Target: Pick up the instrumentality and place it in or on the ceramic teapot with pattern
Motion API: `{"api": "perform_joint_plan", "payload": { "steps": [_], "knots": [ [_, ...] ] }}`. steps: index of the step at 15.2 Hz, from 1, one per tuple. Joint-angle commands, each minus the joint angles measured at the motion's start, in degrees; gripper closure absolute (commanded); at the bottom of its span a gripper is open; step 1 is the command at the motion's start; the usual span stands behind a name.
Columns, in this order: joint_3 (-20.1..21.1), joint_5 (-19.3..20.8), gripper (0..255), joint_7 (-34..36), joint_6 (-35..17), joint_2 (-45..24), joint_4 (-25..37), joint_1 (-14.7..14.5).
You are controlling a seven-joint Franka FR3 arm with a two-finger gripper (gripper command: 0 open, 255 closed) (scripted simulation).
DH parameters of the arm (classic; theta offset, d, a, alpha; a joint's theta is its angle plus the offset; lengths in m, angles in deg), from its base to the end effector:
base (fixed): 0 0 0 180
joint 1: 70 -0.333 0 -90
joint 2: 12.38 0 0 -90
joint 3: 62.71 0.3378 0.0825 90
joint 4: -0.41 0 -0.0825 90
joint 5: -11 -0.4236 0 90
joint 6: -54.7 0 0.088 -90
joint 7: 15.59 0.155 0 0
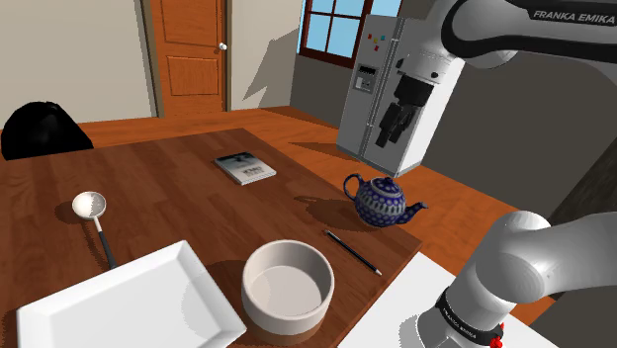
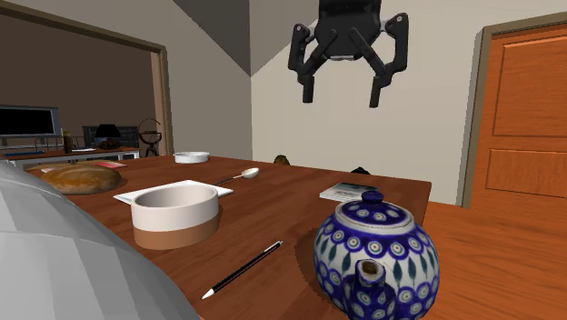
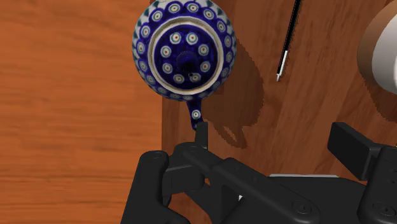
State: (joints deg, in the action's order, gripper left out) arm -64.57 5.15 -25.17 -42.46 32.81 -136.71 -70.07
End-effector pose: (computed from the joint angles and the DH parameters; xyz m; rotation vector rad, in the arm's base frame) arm 0.3466 0.0020 0.5524 -3.0150 -0.2059 -0.1548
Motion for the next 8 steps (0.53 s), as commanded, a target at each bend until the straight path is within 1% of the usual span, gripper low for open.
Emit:
{"api": "perform_joint_plan", "payload": {
  "steps": [1,8],
  "knots": [
    [0.00,0.00,0,0.00,0.00,0.00,0.00,0.00],
    [8.47,-1.88,0,8.88,-10.73,-2.20,-9.21,-0.96]
  ]
}}
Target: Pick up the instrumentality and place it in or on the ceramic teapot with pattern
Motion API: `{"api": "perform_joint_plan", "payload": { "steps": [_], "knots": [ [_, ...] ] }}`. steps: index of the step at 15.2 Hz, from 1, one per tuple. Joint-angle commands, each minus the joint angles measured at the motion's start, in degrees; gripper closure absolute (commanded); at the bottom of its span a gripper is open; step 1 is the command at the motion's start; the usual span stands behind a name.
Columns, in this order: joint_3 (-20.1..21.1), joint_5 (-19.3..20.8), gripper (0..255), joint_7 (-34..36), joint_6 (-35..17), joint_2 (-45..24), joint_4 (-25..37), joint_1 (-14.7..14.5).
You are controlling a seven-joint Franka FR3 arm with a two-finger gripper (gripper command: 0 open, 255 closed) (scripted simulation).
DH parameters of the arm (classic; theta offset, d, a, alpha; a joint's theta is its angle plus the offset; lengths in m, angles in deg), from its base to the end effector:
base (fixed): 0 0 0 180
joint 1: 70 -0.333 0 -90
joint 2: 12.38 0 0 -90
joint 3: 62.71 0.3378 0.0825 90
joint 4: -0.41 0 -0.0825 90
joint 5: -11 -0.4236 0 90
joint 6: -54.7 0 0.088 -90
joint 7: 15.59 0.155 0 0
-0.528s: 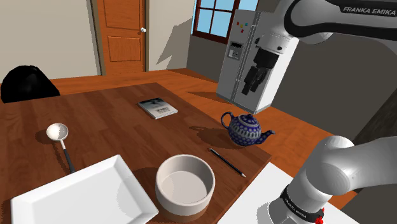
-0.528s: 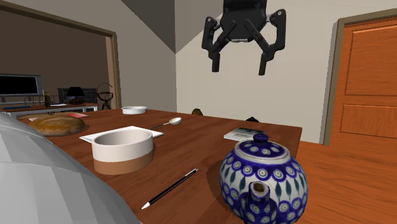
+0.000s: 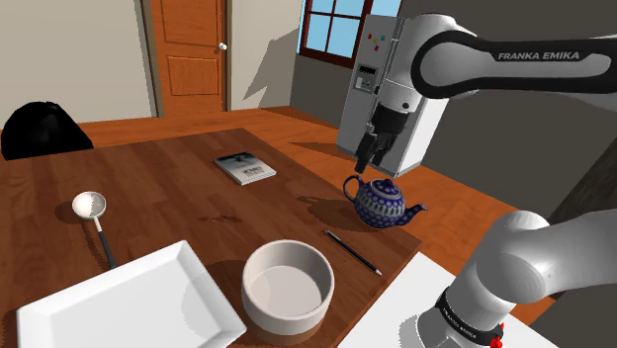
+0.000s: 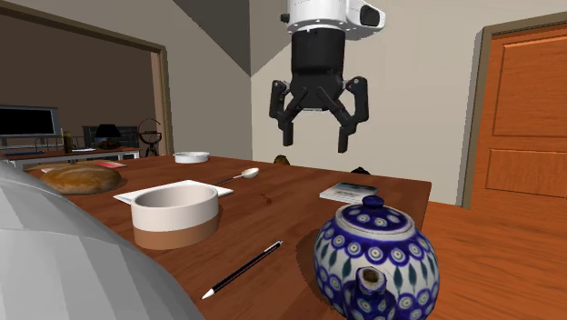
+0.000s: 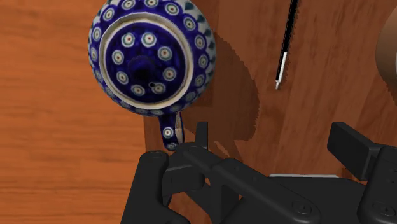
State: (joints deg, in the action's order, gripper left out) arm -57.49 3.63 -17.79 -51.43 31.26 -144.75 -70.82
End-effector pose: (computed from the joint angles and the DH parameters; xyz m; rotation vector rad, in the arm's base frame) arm 0.3556 0.0541 0.4822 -3.0724 -0.1388 -0.1198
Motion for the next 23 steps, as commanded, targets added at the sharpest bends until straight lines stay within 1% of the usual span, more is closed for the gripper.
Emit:
{"api": "perform_joint_plan", "payload": {
  "steps": [1,7,12,19,23],
  "knots": [
    [2.62,-0.63,0,2.82,-3.38,-1.39,-2.19,-0.39],
    [10.35,-1.76,0,11.16,-13.58,-8.35,-6.55,-1.01],
    [16.77,-0.96,0,18.85,-22.06,-16.94,-7.76,-0.45],
    [17.90,-0.38,0,19.54,-28.92,-21.20,-10.45,0.21],
    [18.00,-0.30,0,19.62,-29.50,-21.59,-10.64,0.28]
  ]
}}
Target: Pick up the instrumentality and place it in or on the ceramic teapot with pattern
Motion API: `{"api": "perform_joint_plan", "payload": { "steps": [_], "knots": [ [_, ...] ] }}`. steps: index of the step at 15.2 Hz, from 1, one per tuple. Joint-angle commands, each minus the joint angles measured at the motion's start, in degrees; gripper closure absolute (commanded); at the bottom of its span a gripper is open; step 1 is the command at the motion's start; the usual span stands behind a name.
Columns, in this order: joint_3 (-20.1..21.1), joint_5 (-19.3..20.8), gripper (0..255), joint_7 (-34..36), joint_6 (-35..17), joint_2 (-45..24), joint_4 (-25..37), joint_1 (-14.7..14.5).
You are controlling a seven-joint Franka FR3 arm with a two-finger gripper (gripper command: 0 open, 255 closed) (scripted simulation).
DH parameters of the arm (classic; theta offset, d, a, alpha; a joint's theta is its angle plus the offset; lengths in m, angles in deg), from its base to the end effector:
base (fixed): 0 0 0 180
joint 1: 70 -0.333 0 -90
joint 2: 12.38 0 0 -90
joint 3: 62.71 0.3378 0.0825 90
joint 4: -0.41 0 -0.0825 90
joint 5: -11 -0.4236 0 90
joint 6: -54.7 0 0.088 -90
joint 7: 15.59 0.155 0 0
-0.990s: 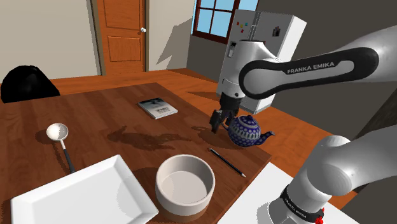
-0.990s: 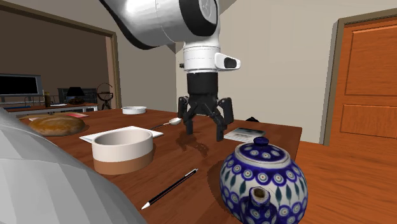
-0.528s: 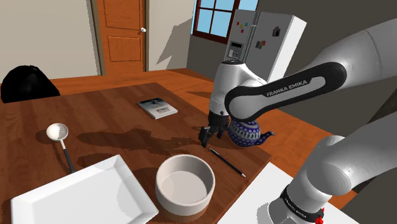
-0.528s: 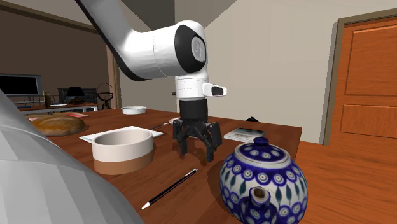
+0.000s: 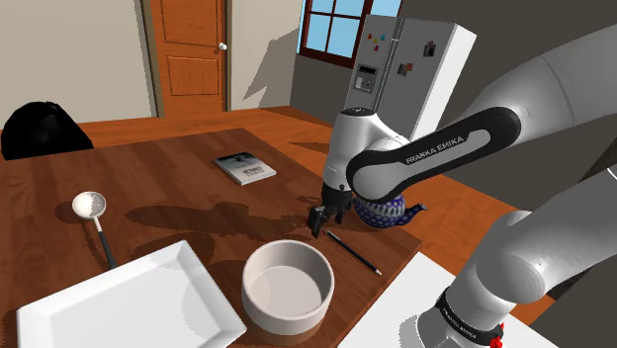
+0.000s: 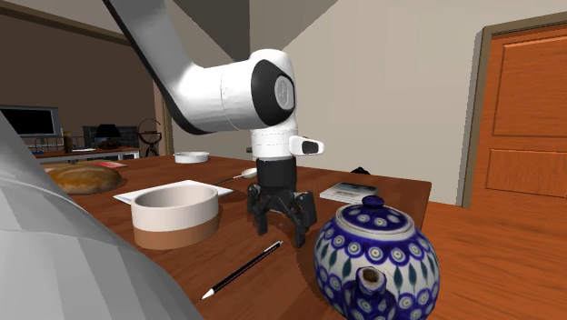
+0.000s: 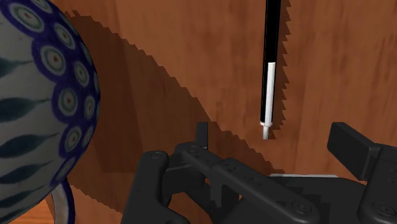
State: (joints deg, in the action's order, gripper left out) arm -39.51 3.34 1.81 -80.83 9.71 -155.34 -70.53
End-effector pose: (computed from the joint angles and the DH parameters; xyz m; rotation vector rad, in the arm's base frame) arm 0.3754 0.1513 0.2806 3.0935 -0.0171 0.0450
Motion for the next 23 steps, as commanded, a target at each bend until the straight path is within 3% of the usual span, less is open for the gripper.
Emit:
{"api": "perform_joint_plan", "payload": {
  "steps": [1,4,5,14,23],
  "knots": [
    [0.02,0.00,0,0.02,-0.10,-0.04,-0.05,0.00],
    [0.02,0.00,0,0.02,-0.09,-0.04,-0.04,0.00],
    [0.02,0.00,255,0.02,-0.09,-0.04,-0.04,0.00],
    [0.03,0.00,255,0.02,-0.10,-0.04,-0.05,0.00],
    [-1.63,-0.56,255,-1.11,8.65,5.24,3.52,-0.64]
  ]
}}
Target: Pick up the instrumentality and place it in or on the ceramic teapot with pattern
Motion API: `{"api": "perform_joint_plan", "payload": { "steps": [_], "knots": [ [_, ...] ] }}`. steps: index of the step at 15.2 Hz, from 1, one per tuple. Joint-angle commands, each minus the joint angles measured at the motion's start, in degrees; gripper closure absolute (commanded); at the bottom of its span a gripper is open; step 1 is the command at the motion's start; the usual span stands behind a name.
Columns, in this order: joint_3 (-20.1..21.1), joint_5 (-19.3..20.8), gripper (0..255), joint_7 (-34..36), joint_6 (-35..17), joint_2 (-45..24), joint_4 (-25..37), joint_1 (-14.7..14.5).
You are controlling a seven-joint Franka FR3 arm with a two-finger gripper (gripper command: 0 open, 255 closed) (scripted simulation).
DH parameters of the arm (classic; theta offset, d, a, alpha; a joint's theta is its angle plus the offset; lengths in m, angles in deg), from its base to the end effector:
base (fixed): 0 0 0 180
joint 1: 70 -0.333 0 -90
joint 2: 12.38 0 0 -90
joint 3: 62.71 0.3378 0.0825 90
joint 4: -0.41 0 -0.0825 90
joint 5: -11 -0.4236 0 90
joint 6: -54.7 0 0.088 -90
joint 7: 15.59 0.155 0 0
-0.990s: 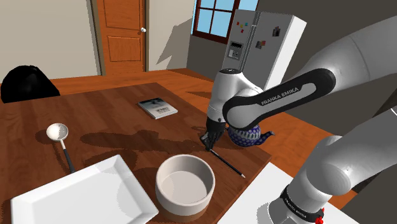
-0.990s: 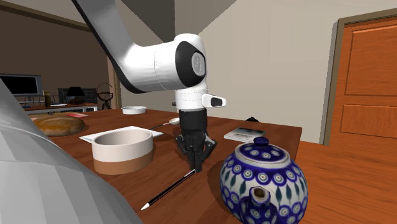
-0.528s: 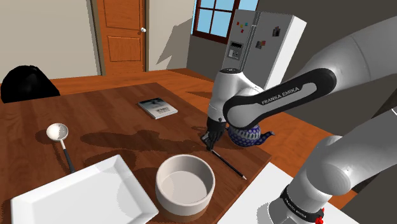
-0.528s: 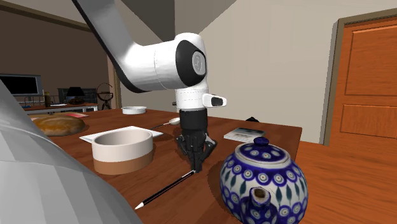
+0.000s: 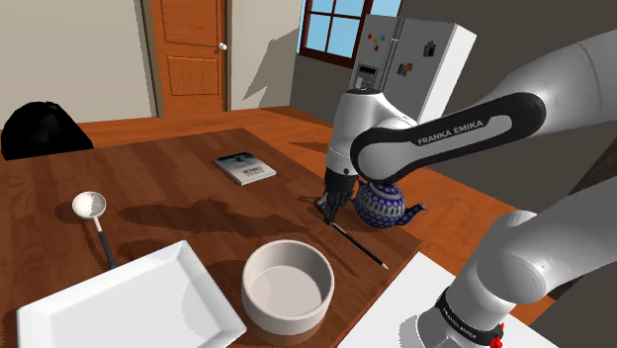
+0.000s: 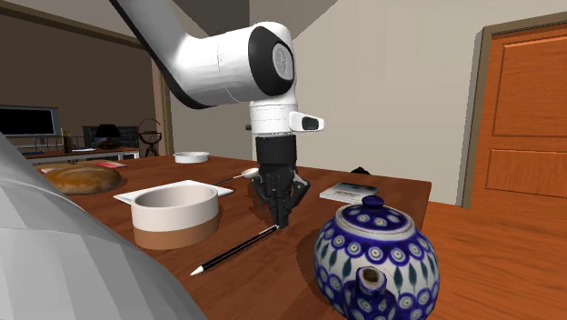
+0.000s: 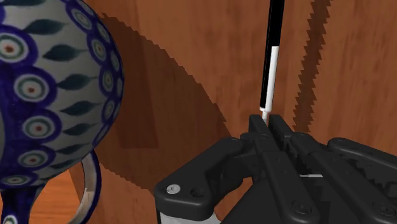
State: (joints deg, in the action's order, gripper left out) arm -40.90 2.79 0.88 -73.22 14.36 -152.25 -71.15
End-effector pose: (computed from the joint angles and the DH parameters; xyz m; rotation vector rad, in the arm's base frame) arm 0.3773 0.1526 0.3254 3.0937 -0.0172 0.0461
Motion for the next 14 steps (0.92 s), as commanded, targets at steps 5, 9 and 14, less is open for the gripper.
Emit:
{"api": "perform_joint_plan", "payload": {
  "steps": [5,9,14],
  "knots": [
    [-1.06,0.01,255,-0.58,5.63,2.79,2.84,-0.16],
    [-1.67,0.14,255,-0.83,9.18,4.20,5.00,-0.19],
    [-2.37,0.38,255,-1.07,13.45,5.55,7.94,-0.15]
  ]
}}
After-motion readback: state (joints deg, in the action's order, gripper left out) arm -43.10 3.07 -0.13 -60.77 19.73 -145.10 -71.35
